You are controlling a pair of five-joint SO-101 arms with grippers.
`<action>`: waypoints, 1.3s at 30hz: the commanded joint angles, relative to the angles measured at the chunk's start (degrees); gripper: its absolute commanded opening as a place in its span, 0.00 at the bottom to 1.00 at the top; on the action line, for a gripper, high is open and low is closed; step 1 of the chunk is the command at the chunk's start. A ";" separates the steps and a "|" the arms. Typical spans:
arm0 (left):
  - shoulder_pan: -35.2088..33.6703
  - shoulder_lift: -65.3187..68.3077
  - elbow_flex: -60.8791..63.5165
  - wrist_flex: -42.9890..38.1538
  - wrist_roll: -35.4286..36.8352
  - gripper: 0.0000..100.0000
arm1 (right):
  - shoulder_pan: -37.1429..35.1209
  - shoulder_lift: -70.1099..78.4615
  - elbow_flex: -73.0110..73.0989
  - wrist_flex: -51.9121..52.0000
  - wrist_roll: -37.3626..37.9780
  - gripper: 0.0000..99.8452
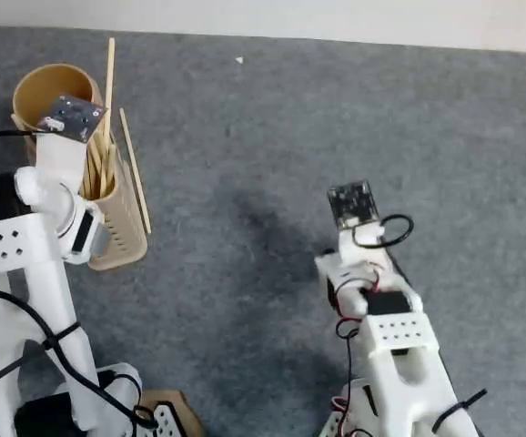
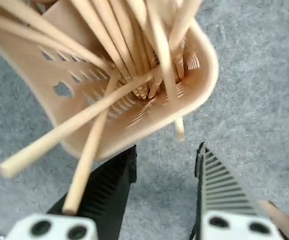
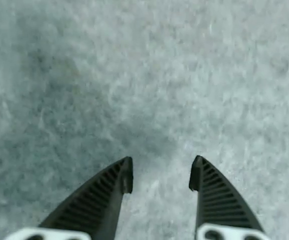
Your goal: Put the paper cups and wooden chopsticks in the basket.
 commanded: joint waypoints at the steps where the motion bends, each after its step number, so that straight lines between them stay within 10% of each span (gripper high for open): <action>1: -2.33 -0.31 -3.21 -0.09 1.05 0.22 | 0.40 -1.63 0.57 -1.10 0.53 0.20; 18: -8.75 0.13 -29.14 -0.18 14.51 0.22 | 0.40 -1.63 4.26 -8.04 0.44 0.20; 39: -4.18 34.42 -23.52 -14.42 23.91 0.21 | 0.40 -1.63 4.35 -8.04 0.44 0.20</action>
